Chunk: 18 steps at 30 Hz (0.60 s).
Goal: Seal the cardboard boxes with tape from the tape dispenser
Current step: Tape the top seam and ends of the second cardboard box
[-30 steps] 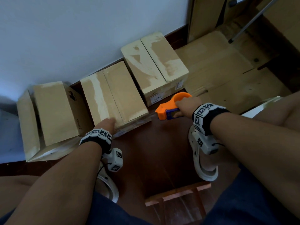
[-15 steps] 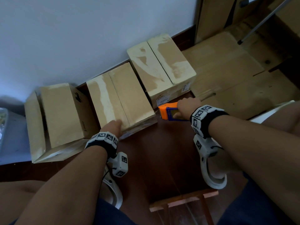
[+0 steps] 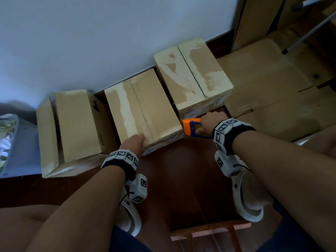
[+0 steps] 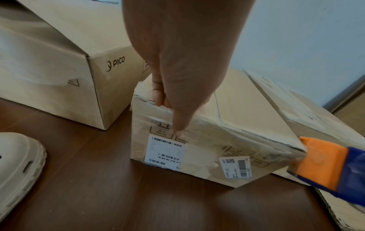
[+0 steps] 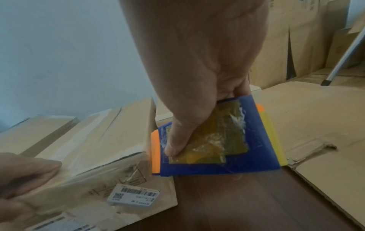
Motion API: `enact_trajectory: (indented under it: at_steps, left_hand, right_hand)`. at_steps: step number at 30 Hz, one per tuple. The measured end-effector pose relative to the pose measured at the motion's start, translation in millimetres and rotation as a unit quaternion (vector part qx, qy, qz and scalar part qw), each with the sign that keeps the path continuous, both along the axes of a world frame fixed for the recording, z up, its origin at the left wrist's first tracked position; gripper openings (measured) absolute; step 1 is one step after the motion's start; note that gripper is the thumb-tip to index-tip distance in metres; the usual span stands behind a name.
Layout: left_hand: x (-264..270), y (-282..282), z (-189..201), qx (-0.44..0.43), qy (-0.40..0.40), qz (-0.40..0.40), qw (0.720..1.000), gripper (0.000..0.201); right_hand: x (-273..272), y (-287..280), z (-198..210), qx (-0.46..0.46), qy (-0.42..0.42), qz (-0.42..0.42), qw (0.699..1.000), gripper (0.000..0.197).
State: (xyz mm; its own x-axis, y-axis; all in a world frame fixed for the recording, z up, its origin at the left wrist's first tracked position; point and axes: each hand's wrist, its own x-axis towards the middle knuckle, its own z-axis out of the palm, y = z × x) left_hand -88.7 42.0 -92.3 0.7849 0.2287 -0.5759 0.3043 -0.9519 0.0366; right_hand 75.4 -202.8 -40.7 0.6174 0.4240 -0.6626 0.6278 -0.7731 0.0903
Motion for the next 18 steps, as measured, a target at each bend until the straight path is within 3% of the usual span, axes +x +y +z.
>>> enact_trajectory:
  at_steps: [6, 9, 13, 18]
  left_hand:
    - [0.1, -1.5, -1.8, -0.003, -0.022, 0.023, 0.999, 0.024]
    - [0.4, -2.7, -0.3, -0.004, -0.021, 0.029, 0.999, 0.029]
    - [-1.0, -0.4, -2.9, -0.009, -0.028, 0.027, 0.999, 0.029]
    - [0.1, 2.2, -0.3, -0.02, -0.028, 0.027, 0.999, 0.029]
  right_hand:
    - [0.8, 14.3, 4.0, 0.01, 0.001, -0.059, 0.998, 0.047]
    - [4.9, 16.2, -17.5, 0.036, 0.004, -0.122, 0.992, 0.037]
    - [3.1, -8.2, -43.7, -0.031, 0.062, -0.196, 0.978, 0.035]
    - [11.9, -7.1, -24.8, 0.109, 0.029, -0.261, 0.959, 0.058]
